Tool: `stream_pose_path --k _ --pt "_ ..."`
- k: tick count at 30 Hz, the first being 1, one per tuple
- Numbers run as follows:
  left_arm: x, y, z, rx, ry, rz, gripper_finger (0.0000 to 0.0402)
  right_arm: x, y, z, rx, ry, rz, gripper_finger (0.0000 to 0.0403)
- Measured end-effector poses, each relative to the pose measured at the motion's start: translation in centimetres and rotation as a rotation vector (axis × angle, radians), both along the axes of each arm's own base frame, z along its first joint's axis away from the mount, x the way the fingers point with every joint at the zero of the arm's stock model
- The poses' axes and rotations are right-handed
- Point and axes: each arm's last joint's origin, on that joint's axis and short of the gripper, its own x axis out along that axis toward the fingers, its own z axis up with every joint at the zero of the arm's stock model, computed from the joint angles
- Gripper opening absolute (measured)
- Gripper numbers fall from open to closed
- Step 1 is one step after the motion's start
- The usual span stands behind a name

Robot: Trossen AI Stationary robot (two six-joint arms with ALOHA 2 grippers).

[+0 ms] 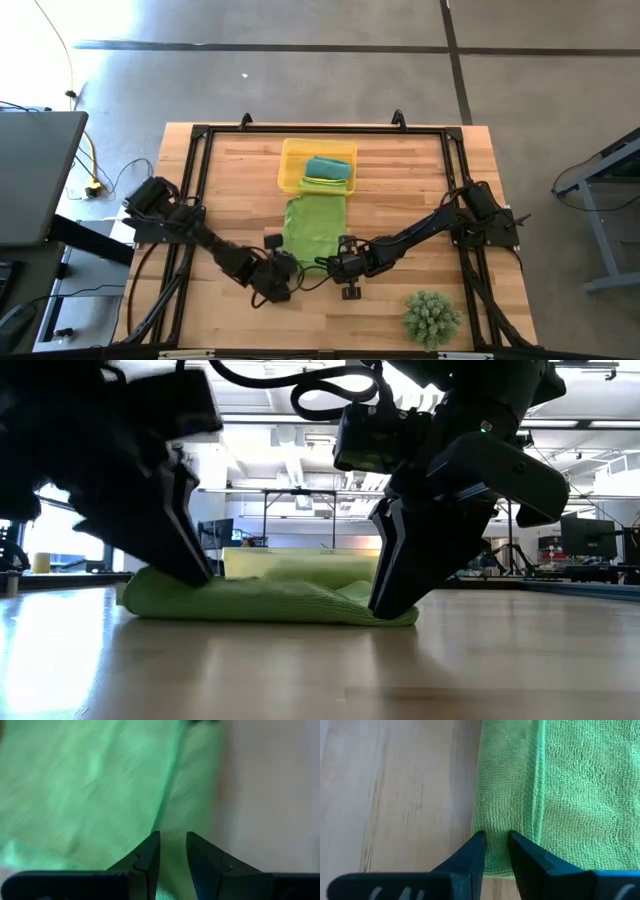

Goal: Roll microfiber towels into tight, uniform cylinder then place into a basket
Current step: Roll the green microfiber towel

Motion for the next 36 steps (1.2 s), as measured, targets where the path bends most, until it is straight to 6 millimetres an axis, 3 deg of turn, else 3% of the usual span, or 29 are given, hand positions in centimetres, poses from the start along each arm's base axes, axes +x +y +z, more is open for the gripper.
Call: stream_pose_path --k 10,21,25,28,32,36 --pt "-0.2 0.9 -1.6 -0.018 0.117 0.048 0.0085 0.0 0.0 0.0 0.005 0.002 -0.012 0.0083" --pt "-0.2 0.9 -2.1 -0.043 0.125 0.07 0.0085 -1.3 0.5 4.6 0.04 -0.081 0.019 0.0083" --pt "-0.2 0.9 -2.2 -0.051 0.123 0.079 0.0085 -1.6 2.2 4.5 -0.054 -0.137 0.142 0.0083" --pt "-0.2 0.9 -2.1 -0.056 0.124 0.076 0.0085 -1.8 3.0 3.3 -0.183 -0.135 0.205 0.0083" --pt "-0.2 0.8 -2.1 -0.078 0.128 0.083 0.0085 -1.6 2.9 2.3 -0.269 -0.129 0.191 0.0093" --pt "-0.2 0.8 -2.1 -0.085 0.129 0.087 0.0085 -1.2 2.1 2.0 -0.197 -0.104 0.124 0.0136"
